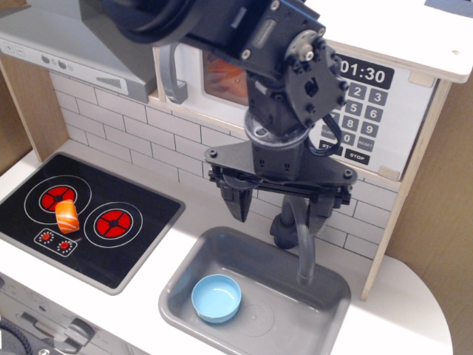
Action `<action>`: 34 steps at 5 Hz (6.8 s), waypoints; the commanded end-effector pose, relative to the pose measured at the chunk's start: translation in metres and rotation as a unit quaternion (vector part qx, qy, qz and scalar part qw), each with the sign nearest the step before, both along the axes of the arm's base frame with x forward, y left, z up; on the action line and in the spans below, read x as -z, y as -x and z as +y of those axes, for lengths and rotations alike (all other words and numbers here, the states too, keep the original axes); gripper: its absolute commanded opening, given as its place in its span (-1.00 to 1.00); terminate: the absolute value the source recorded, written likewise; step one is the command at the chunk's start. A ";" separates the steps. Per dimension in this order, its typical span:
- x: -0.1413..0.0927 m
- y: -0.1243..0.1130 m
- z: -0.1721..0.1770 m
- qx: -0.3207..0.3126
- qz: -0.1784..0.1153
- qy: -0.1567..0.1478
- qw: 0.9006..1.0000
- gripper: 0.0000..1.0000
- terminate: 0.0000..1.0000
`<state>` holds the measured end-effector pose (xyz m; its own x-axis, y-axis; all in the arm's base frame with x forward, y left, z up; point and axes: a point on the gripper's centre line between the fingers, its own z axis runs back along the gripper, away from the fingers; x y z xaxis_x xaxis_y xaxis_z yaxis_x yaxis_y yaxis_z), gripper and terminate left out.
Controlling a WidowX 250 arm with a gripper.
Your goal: Open microwave
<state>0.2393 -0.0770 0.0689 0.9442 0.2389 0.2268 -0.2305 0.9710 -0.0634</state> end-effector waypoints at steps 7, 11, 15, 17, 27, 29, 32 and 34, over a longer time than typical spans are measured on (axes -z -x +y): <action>-0.041 -0.093 0.167 -0.012 -0.080 -0.051 0.995 1.00 -1.00; -0.029 -0.114 0.183 -0.020 -0.088 -0.073 0.993 -1.00 -1.00; -0.019 -0.095 0.168 0.070 -0.111 -0.036 0.991 -1.00 -1.00; -0.020 -0.023 0.144 0.158 -0.056 0.009 0.986 -1.00 -1.00; -0.006 -0.015 0.181 -0.128 0.016 -0.019 0.992 1.00 -1.00; 0.003 0.014 0.113 -0.038 0.056 0.002 0.998 1.00 -1.00; 0.015 0.071 0.019 0.005 0.048 0.038 0.998 1.00 -1.00; -0.005 0.055 -0.011 -0.015 0.021 0.057 0.998 1.00 -1.00</action>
